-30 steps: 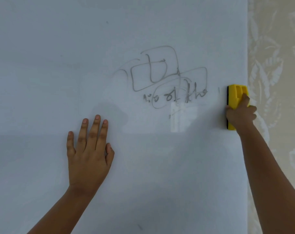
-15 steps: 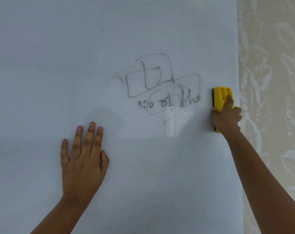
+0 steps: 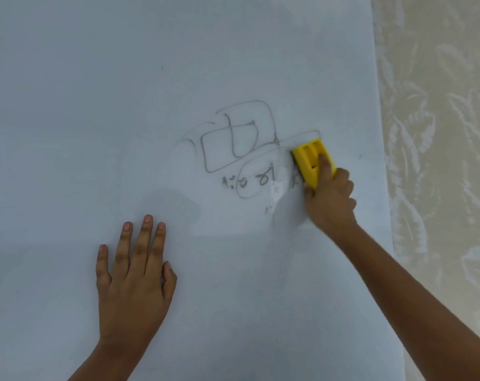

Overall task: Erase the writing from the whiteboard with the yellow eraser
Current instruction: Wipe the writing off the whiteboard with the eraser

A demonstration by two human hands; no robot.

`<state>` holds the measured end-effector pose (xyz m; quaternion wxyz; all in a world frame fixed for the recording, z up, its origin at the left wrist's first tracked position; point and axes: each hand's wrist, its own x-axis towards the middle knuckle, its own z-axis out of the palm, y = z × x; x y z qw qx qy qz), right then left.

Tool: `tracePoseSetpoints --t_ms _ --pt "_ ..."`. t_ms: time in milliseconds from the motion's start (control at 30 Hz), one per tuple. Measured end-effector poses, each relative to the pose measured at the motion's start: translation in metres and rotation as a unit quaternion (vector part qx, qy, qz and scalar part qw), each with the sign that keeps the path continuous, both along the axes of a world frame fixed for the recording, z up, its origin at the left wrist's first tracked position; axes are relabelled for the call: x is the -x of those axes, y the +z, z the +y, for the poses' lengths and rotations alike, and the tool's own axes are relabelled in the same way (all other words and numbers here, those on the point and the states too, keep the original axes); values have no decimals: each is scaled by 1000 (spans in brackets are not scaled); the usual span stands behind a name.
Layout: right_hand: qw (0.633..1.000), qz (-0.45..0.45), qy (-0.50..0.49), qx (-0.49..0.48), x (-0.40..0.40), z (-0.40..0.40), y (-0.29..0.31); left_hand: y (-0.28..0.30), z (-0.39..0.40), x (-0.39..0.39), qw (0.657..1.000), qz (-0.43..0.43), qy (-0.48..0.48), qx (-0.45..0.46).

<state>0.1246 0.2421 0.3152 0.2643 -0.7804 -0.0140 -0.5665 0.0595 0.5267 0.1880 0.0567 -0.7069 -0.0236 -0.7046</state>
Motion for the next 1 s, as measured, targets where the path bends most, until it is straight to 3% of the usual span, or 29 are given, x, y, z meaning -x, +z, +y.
tracePoseSetpoints --t_ms 67,133,300,400,533,600,767,867,1000 --pt "998 -15 -20 66 3 0 -30 0 0 1 1000 2 0 -3" --pt "998 1 -29 61 1 -18 -39 -1 0 1 1000 4 1 -4" --pt "990 68 18 -123 -5 -32 17 -2 -2 0 1000 7 1 -2" --pt "999 26 0 -47 3 3 14 -3 0 -3 1000 0 4 -4" --pt "993 -37 -31 107 11 21 -45 -2 -1 -3 1000 -6 6 -7" --pt "992 -31 -55 111 8 5 -49 -2 0 -2 1000 -4 5 -6" --pt "999 11 -24 -38 5 3 14 -2 0 -2 1000 -4 8 1" --pt "998 -22 -32 48 20 49 4 -2 2 -4 1000 -7 10 3" --pt "983 -92 0 162 38 80 -63 -2 1 -3 1000 -11 12 5"
